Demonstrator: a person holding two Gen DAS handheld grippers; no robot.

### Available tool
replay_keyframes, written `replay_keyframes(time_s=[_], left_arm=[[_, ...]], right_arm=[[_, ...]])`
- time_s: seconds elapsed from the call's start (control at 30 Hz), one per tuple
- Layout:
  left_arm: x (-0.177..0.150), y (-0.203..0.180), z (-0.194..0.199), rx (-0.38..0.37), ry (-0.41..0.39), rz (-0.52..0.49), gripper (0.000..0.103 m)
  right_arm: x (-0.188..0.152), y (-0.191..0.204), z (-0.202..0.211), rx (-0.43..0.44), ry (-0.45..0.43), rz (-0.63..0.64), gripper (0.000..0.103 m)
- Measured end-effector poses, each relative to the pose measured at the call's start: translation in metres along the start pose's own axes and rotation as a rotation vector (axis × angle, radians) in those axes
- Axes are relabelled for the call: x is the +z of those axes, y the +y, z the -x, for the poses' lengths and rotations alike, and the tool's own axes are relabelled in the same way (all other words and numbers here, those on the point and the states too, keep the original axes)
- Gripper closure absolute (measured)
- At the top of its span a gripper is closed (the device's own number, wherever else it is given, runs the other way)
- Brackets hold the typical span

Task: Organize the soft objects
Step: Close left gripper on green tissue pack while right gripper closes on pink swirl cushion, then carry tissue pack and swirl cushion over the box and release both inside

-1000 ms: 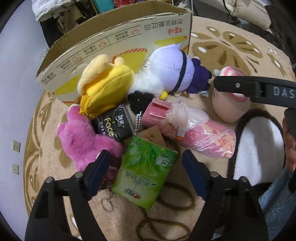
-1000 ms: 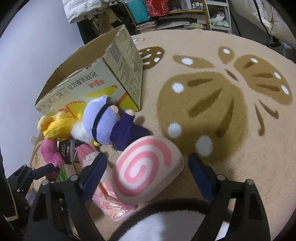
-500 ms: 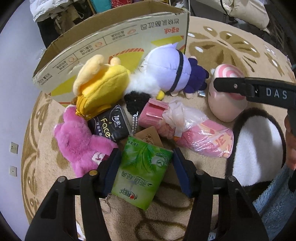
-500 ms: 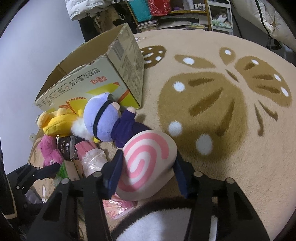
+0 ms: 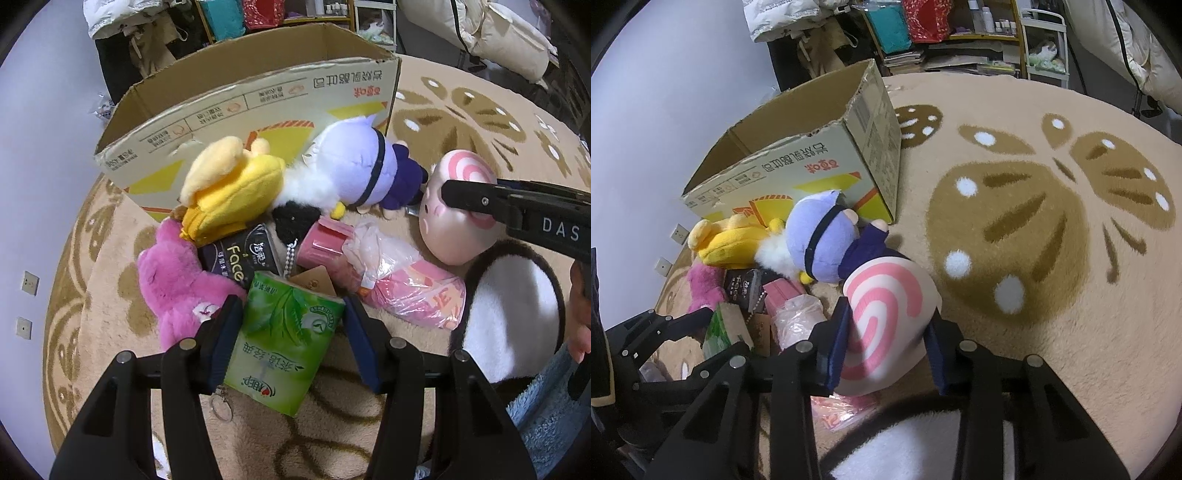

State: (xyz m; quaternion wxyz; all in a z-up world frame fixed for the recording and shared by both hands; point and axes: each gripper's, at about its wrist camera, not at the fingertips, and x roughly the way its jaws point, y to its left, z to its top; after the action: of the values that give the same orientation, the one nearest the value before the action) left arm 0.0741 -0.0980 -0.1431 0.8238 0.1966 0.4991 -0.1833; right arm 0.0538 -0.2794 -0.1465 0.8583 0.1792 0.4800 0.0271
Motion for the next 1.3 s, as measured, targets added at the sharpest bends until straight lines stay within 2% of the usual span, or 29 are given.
replay_keyframes(time_s=[0.2, 0.43, 0.63, 0.9, 1.3], left_arm=[[0.001, 0.007, 0.012, 0.015, -0.04, 0.024, 0.048], [0.002, 0.022, 0.032, 0.034, -0.11, 0.096, 0.05], [0.006, 0.039, 0.052, 0.097, -0.191, 0.155, 0.05], [0.012, 0.062, 0.07, 0.129, -0.26, 0.211, 0.05], [0.045, 0.086, 0.098, 0.175, -0.374, 0.234, 0.05]], right_arm=[[-0.001, 0.004, 0.009, -0.001, -0.022, 0.008, 0.063], [-0.001, 0.008, 0.025, 0.029, -0.067, 0.023, 0.063], [0.0, 0.017, 0.039, 0.038, -0.124, 0.057, 0.067], [0.002, 0.024, 0.049, 0.057, -0.166, 0.086, 0.067], [0.025, 0.041, 0.078, 0.1, -0.278, 0.137, 0.067]])
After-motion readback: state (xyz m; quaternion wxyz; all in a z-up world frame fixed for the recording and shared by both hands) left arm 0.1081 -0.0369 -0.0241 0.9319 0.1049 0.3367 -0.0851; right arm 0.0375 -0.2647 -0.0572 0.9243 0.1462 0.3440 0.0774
